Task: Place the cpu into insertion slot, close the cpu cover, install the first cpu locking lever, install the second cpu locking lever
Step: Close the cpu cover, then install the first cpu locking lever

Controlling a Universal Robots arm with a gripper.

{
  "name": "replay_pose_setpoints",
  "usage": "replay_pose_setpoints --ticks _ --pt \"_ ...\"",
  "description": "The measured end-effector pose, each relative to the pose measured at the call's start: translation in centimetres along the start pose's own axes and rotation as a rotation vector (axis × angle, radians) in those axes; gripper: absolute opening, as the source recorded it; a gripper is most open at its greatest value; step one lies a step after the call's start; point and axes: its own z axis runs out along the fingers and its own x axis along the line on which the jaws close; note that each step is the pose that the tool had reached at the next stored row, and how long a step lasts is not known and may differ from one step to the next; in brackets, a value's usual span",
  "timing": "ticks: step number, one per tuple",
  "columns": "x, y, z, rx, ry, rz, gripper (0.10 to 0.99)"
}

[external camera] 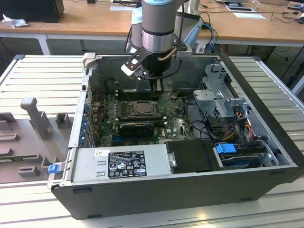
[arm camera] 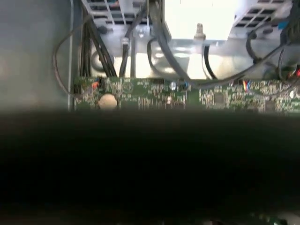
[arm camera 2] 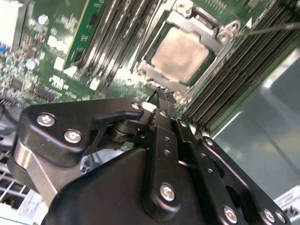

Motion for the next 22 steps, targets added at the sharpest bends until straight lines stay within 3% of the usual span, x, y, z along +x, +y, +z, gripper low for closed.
replay_pose_setpoints --ticks 6,12,22 --pt "0.01 -1.47 1.18 0.000 0.0003 0.000 0.106" --pt "0.19 -2.50 1.34 0.000 0.0040 -0.014 0.106" --pt "0.20 -2.78 1.23 0.002 0.0103 -0.013 0.106"
